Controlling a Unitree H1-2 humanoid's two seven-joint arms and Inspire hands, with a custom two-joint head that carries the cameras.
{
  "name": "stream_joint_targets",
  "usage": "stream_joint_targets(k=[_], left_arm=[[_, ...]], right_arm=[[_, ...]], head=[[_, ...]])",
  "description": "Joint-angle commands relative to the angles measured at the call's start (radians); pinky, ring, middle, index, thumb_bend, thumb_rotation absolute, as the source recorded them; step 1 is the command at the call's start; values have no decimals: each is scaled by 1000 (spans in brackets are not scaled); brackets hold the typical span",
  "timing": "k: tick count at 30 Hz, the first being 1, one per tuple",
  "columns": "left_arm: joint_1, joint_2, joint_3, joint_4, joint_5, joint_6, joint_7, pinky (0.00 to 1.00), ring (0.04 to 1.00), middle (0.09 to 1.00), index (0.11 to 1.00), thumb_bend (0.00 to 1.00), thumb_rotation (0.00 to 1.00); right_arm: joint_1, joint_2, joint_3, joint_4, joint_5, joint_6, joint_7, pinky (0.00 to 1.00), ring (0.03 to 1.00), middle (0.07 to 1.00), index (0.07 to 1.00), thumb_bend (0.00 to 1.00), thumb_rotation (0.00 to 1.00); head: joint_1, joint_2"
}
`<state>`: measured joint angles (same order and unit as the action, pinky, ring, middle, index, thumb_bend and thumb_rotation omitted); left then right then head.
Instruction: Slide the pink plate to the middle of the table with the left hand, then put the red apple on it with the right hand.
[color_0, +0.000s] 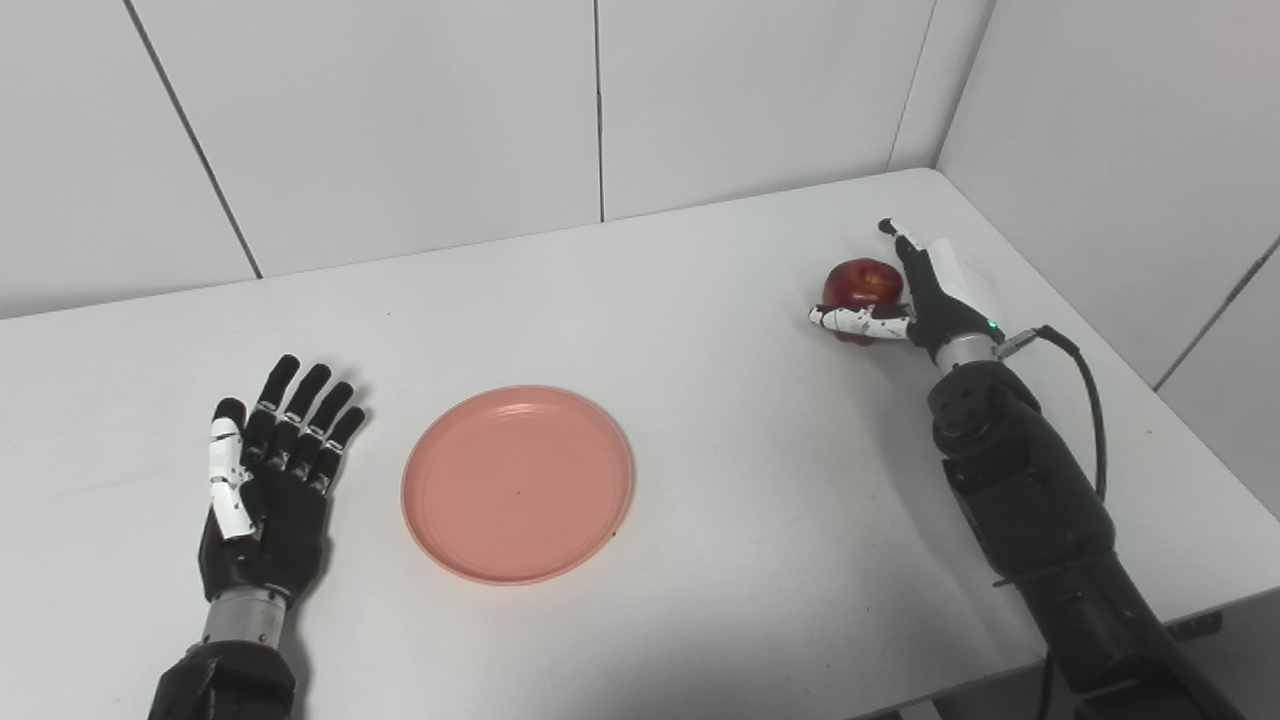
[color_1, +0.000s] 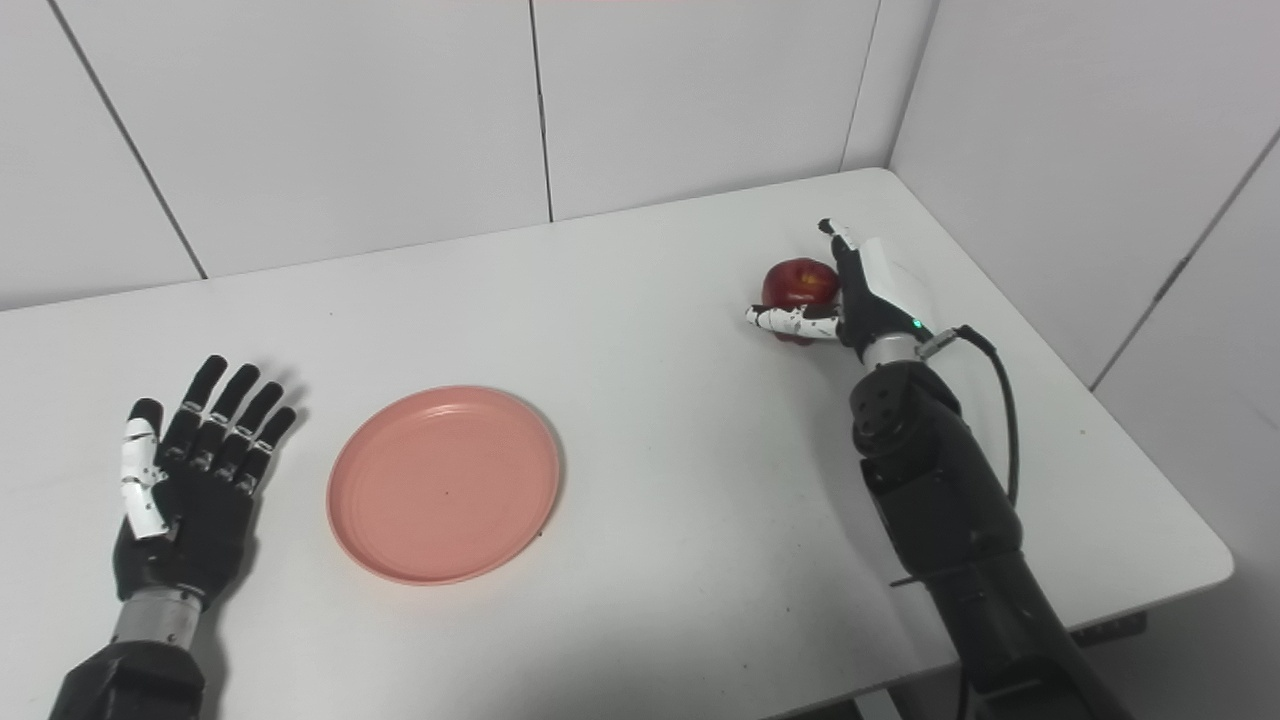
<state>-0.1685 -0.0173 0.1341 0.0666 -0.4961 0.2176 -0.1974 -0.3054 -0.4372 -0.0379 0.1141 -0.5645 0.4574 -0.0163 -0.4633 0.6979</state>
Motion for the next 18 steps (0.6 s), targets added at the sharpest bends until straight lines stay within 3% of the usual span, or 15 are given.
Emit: stream_joint_targets(k=[1,7,12,18], left_arm=[[15,1,-1,8,6,31,16,882,872,890,883,390,1000],[18,-1,-1,0,7,39,22,878,868,885,876,385,1000],[18,1,-4,2,11,36,19,881,871,887,881,386,1000],[18,0,-3,4,9,35,18,883,869,886,879,386,1000]], right_arm=[[-52,-30,-2,-11,-3,-29,-25,757,872,920,901,1000,428],[-60,-33,4,3,6,-39,-29,739,853,896,875,1000,406],[-69,-22,-13,23,46,-59,-45,739,843,872,842,1000,330],[-76,-10,-24,52,84,-124,-89,608,717,758,770,971,255]], head=[[0,0],[2,2],[2,2],[3,3]])
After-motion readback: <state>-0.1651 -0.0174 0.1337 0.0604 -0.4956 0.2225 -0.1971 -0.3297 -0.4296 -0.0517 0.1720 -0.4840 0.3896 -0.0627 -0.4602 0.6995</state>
